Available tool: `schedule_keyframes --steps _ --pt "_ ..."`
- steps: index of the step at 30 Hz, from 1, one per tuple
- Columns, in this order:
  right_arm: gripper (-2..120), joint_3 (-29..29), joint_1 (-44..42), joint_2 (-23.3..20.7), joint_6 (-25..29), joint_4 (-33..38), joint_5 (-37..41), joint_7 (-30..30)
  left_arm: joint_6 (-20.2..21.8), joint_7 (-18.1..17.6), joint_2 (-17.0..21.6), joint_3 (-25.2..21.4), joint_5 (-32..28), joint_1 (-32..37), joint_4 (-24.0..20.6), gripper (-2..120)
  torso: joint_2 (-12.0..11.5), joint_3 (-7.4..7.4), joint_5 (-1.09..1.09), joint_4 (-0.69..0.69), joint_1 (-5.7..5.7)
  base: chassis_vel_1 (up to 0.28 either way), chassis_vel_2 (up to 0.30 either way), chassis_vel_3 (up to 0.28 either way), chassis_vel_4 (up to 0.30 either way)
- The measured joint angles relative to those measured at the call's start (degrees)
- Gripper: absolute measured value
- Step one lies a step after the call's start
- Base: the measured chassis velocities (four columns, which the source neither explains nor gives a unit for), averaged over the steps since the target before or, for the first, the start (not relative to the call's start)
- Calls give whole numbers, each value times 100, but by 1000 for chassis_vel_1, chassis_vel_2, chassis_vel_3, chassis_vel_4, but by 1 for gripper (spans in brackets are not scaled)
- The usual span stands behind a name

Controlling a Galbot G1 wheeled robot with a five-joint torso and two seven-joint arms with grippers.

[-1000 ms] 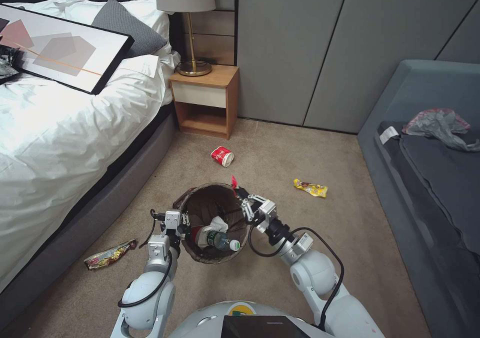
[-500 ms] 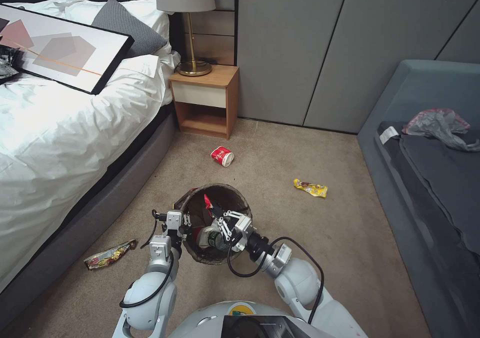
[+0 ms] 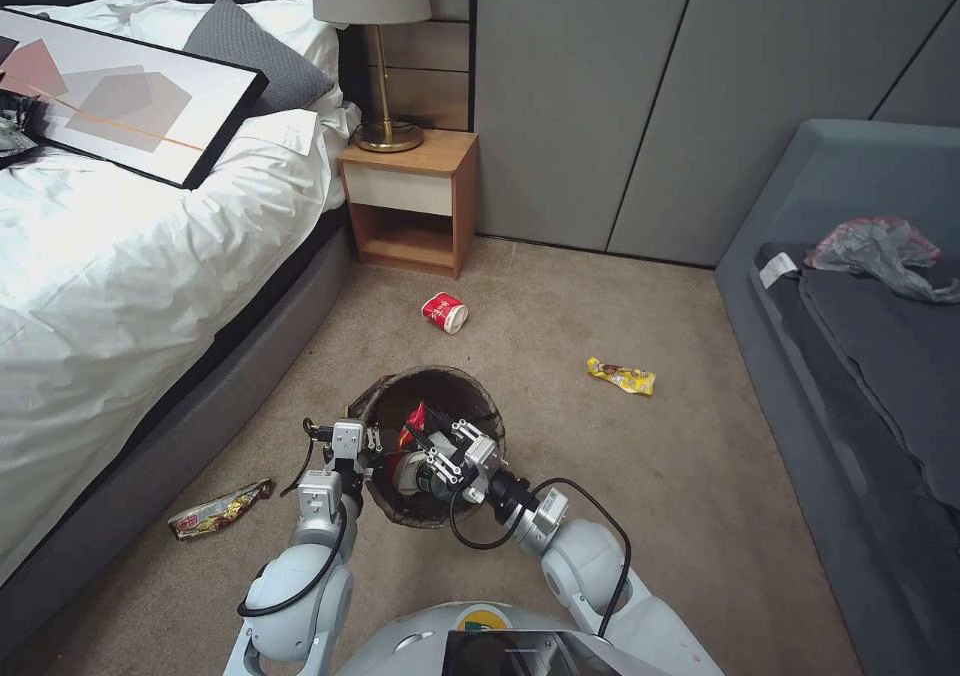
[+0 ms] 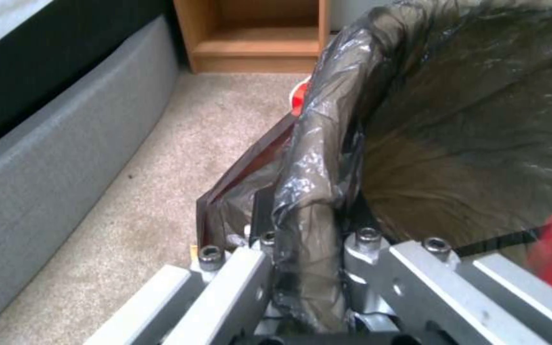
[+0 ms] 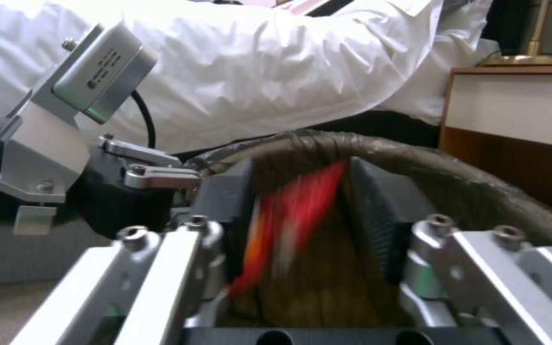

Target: Pick up the trash bin, then pick up the garbage from the floor and place it into the trash bin.

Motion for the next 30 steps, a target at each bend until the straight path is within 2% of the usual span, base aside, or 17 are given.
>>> schedule_keyframes --steps 2,3,6,7,9,10,13,17,23,26,28,30 --pt "54 2 23 -2 0 -30 0 5 0 1 5 -7 0 7 -12 3 0 0 0 0 0 0 0 0 0" --pt "54 2 23 -2 0 -30 0 5 0 1 5 -7 0 7 -12 3 0 0 0 0 0 0 0 0 0" --pt "67 40 26 -10 3 -38 6 7 0 2 9 -10 0 13 -16 3 0 0 0 0 0 0 0 0 0" --pt "67 40 26 -10 3 -38 6 7 0 2 9 -10 0 13 -16 3 0 0 0 0 0 0 0 0 0" --pt "78 66 25 -18 3 -33 7 7 1 4 18 -11 0 10 -18 3 0 0 0 0 0 0 0 0 0" --pt "78 66 25 -18 3 -33 7 7 1 4 18 -11 0 10 -18 3 0 0 0 0 0 0 0 0 0" --pt "93 69 11 -18 3 -24 7 7 4 5 21 -12 -1 7 -27 3 0 0 0 0 0 0 0 0 0" --pt "100 76 9 -20 3 -20 7 7 8 5 22 -16 -2 5 -31 3 0 0 0 0 0 0 0 0 0" --pt "100 186 -23 16 4 226 -22 195 10 8 23 -25 -2 4 -39 3 0 0 1 1 0 0 0 0 0" --pt "100 448 -219 82 -59 772 -334 652 10 11 21 -46 -2 3 -38 3 0 0 1 1 0 0 0 0 0" --pt "100 505 -271 94 -88 894 -419 768 9 12 21 -52 -2 2 -36 3 0 0 0 0 0 0 0 0 0" --pt "100 795 -548 163 -231 1394 -928 1424 5 18 20 -80 -2 -7 -16 3 0 0 0 0 0 0 0 0 0"
